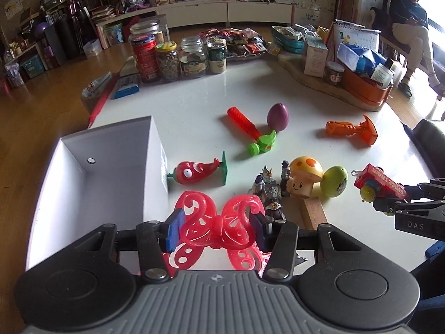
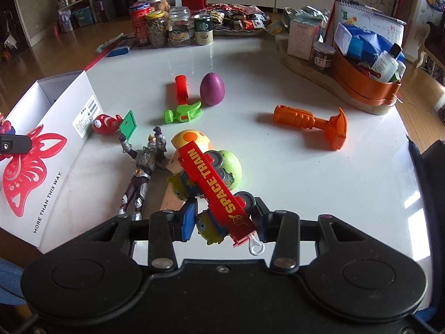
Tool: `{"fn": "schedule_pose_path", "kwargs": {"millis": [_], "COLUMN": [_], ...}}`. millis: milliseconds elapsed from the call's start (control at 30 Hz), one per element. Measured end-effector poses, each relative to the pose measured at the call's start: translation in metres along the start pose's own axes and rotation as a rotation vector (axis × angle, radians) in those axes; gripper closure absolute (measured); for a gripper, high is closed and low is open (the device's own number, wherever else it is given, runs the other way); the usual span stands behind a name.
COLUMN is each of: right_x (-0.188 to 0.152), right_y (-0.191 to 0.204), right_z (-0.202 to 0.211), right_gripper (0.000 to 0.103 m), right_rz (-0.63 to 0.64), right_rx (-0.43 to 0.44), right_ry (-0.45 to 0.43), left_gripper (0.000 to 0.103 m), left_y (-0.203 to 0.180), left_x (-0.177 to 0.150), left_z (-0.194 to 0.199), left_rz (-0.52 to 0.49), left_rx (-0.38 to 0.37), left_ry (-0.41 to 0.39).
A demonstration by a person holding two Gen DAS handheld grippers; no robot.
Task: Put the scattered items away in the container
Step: 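Close the left tool on the pink butterfly while the right tool grasps the Space Train car, then carry both toys over the white box and open both tools to drop them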
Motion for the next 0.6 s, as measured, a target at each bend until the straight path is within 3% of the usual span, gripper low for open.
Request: {"fn": "schedule_pose_path", "kwargs": {"millis": [300, 600], "right_x": [0.04, 0.081], "right_y": [0.068, 0.174], "right_z": [0.041, 0.06], "right_gripper": [0.059, 0.059], "right_rz": [0.138, 0.305], "right_rx": [0.054, 0.169], "right_ry": [-0.086, -0.133], "left_gripper": [0.051, 0.051], "left_y": [0.049, 0.106], "left_x": [-0.006, -0.029], "left_z": [0.044, 0.056], "left_rz": [0.045, 0.139], "left_rx": [0.09, 0.155], "left_ry": [-0.033, -0.016]}}
Point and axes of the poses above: each gripper's, at about its wrist camera, not at the fingertips, and z roughly against the way its jaws point, y to its left, x to its top, the point moved 3 cm from there along -z, roughly the way its jaws point, and after that the axes turned 8 degrees about -x, right-handed, at the moved point
